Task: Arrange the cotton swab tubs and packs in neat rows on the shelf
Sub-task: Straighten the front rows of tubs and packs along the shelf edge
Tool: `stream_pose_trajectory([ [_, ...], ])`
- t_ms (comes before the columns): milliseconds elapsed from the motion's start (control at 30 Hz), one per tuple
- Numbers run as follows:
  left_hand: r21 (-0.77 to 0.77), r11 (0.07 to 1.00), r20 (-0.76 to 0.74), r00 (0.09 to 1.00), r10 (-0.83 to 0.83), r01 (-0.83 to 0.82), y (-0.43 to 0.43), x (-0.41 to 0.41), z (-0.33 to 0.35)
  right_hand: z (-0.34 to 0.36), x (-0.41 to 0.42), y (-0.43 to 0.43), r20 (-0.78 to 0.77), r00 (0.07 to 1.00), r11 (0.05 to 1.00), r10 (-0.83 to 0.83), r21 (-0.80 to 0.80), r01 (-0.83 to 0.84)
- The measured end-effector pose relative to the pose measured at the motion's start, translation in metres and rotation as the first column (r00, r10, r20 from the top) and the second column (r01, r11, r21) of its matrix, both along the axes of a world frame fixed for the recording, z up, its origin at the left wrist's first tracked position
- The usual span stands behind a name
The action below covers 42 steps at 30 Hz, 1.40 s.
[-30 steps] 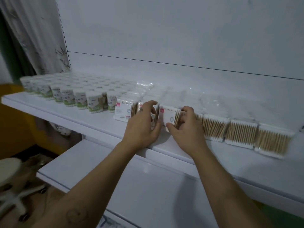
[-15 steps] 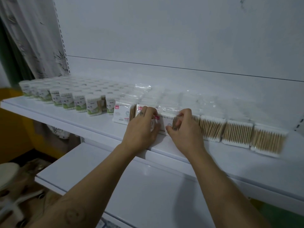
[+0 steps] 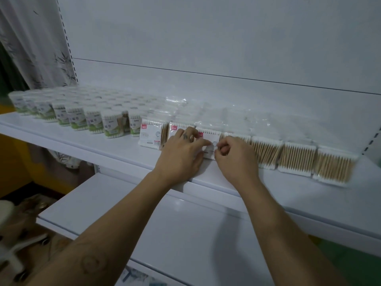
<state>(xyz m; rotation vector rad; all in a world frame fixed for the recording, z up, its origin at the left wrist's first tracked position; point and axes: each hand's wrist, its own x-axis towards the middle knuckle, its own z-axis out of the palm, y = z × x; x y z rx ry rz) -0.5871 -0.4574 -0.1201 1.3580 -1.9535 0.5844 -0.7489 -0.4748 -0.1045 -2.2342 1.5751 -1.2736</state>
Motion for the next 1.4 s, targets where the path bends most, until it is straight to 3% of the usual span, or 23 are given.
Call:
stream_pose_trajectory([
  [167, 0.020, 1.000, 0.016, 1.000, 0.015, -0.015, 0.000, 0.003, -0.001, 0.007, -0.004, 0.007, 0.064, 0.994, 0.992, -0.084, -0.090, 0.089],
  [333, -0.008, 1.000, 0.032, 0.999, 0.012, -0.012, 0.001, -0.001, 0.002, 0.023, -0.029, 0.011, -0.204, 0.973, 0.993, -0.112, -0.053, 0.104],
  [467, -0.020, 1.000, 0.107, 0.994, -0.019, 0.021, -0.001, -0.011, 0.004, 0.031, -0.031, 0.011, -0.471, 0.879, 0.997, -0.069, -0.008, 0.073],
  [733, 0.039, 0.999, 0.067, 0.997, -0.026, 0.024, -0.003, -0.010, 0.000, 0.038, -0.031, 0.012, -0.527, 0.845, 0.994, -0.087, 0.014, 0.111],
  [1033, 0.037, 0.999, 0.066, 0.998, -0.018, 0.016, -0.001, -0.008, 0.002, 0.045, -0.026, 0.009, -0.457, 0.887, 0.991, -0.070, 0.071, 0.115],
  [1167, 0.001, 1.000, 0.063, 0.998, -0.022, 0.022, -0.002, -0.009, 0.000, 0.046, -0.024, 0.012, -0.337, 0.940, 0.993, -0.051, 0.081, 0.083],
  [1267, -0.006, 0.999, 0.010, 0.999, -0.051, 0.052, -0.001, -0.012, 0.001, 0.054, -0.027, 0.016, -0.139, 0.990, 0.996, 0.017, 0.087, -0.005],
  [1400, 0.059, 0.977, -0.355, 0.919, -0.173, 0.206, 0.013, -0.027, 0.008, 0.057, -0.037, 0.017, 0.247, 0.957, 0.982, 0.152, 0.070, -0.174],
])
